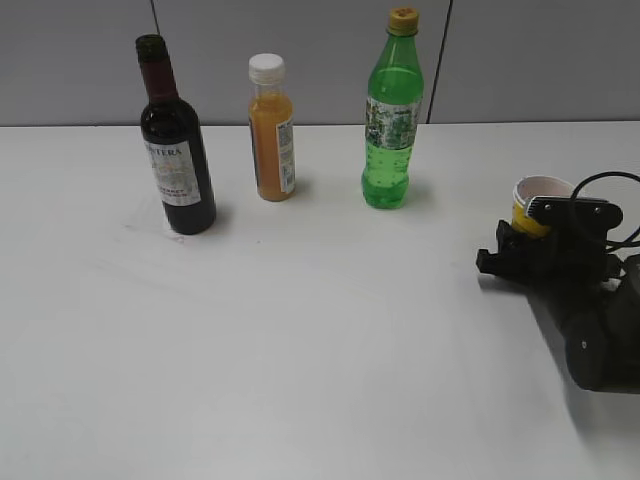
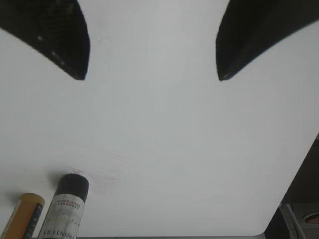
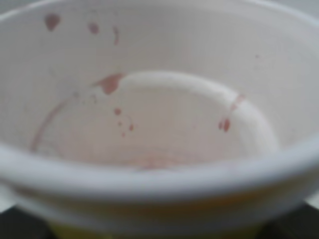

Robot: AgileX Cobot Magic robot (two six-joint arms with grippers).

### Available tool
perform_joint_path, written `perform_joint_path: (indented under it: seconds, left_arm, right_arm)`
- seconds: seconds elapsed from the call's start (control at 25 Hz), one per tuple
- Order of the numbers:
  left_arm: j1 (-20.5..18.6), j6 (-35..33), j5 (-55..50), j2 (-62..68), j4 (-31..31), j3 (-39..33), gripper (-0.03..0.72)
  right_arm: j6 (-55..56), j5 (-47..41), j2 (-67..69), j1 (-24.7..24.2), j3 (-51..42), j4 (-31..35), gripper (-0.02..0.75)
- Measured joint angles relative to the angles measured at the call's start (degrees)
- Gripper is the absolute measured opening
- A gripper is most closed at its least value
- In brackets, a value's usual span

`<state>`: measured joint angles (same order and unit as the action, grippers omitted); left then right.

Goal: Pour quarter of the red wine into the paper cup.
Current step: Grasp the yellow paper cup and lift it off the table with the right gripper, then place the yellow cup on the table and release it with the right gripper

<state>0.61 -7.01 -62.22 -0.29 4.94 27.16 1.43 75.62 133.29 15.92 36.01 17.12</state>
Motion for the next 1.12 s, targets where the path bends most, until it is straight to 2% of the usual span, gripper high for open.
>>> perform_joint_path:
  seconds: [0.16,0.36,0.44,0.72,0.84,1.0,1.12]
  left_arm:
    - [0.00,0.00,0.00,0.00,0.00,0.00,0.583]
    - [0.00,0.00,0.00,0.00,0.00,0.00,0.583]
    - [0.00,0.00,0.00,0.00,0.00,0.00,0.583]
    - [0.00,0.00,0.05,0.00,0.00,0.00,0.583]
    - [0.00,0.00,0.05,0.00,0.00,0.00,0.583]
    - [0.00,0.00,0.05,0.00,0.00,0.00,0.583]
    - [0.00,0.00,0.05,0.00,0.00,0.00,0.583]
  right_arm:
    - [-4.13,-4.40,-5.70,0.00,-4.12,-3.56,0.444]
    - [-5.41,-5.67,-13.73,0.00,-7.53,-13.11,0.444]
    - [-5.86,-5.67,-15.24,0.00,-7.81,-20.40,0.444]
    - [-6.30,-6.04,-14.78,0.00,-4.00,-52.78,0.441]
    - [-4.38,-6.04,-12.90,0.00,1.56,-64.62,0.441]
    - [4.25,-5.99,-8.03,0.11,11.78,-80.85,0.441]
    - [11.44,-6.05,-3.57,0.63,19.90,-88.35,0.441]
